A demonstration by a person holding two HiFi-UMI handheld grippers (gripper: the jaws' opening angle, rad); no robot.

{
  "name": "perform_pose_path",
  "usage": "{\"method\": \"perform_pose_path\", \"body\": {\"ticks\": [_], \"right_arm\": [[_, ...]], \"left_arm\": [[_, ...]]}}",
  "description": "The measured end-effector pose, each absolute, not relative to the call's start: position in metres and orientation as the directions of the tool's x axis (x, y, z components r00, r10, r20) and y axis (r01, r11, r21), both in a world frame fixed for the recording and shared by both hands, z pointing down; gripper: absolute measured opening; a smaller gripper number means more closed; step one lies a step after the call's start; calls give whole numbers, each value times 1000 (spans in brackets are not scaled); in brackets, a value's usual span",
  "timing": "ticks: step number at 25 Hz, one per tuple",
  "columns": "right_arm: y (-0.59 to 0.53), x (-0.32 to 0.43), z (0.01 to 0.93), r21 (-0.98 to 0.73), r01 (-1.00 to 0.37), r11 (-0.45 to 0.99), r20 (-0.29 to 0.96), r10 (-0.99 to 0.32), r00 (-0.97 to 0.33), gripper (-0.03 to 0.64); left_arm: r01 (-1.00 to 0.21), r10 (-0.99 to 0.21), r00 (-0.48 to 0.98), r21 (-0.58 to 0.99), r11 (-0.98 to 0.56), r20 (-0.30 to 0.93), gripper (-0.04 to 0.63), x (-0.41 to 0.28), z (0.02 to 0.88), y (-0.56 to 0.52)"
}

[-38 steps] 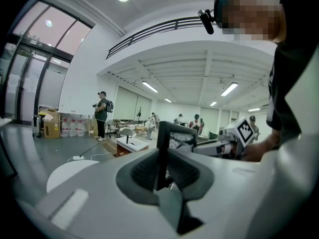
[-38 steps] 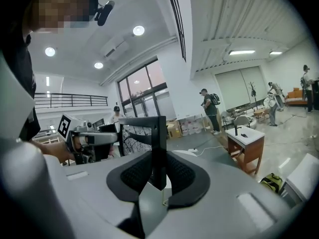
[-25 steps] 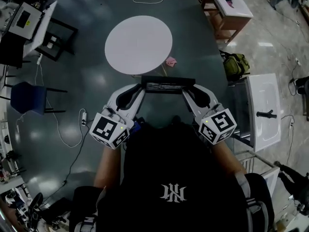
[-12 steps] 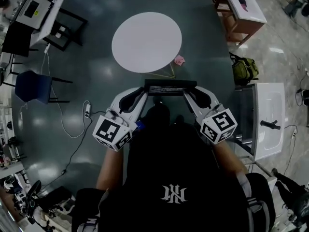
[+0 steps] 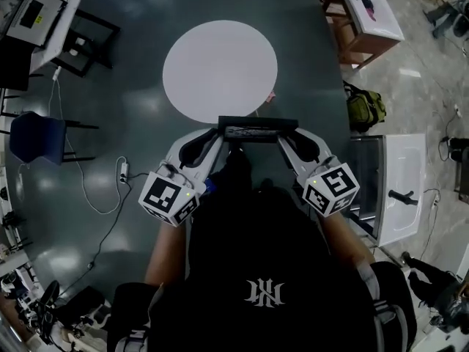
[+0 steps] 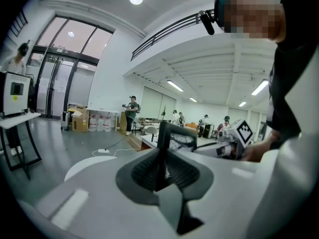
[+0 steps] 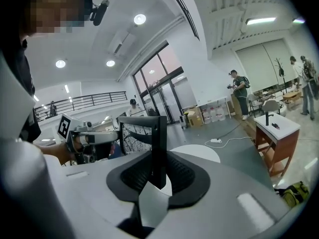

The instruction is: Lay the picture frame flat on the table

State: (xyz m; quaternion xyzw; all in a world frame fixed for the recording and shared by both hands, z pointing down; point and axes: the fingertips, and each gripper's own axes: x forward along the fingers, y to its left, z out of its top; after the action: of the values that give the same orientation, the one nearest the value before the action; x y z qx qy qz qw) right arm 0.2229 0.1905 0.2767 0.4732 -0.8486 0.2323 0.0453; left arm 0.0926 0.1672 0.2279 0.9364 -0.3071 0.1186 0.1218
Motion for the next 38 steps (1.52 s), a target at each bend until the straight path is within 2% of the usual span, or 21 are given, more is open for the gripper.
{"method": "perform_pose_path", "body": {"ticks": [6,13,25,33,38], "right_arm": [[116,191,251,-301,-841,449,289,-798,-529,86],[49,163,233,-257,-872,417,318,-816,-483,86],[-14,115,247,-206,-888,410,347,-818,-458,86],[-42,128,259,-194,-893,405,374,-811,-449,86],[-61,129,266,-197,-864,463,364,-784,-503,86]], "left_arm": [[-623,-581,779,187,-759,237,46,57,216,90],[-599,-564,800,225,-769,203,46,27,204,22],[-592,-563,806,289,-752,184,44,-23,233,-43],[-579,-546,815,324,-748,196,41,-11,254,-67],[-634,-593,773,308,-709,226,41,-10,258,-81]]}}
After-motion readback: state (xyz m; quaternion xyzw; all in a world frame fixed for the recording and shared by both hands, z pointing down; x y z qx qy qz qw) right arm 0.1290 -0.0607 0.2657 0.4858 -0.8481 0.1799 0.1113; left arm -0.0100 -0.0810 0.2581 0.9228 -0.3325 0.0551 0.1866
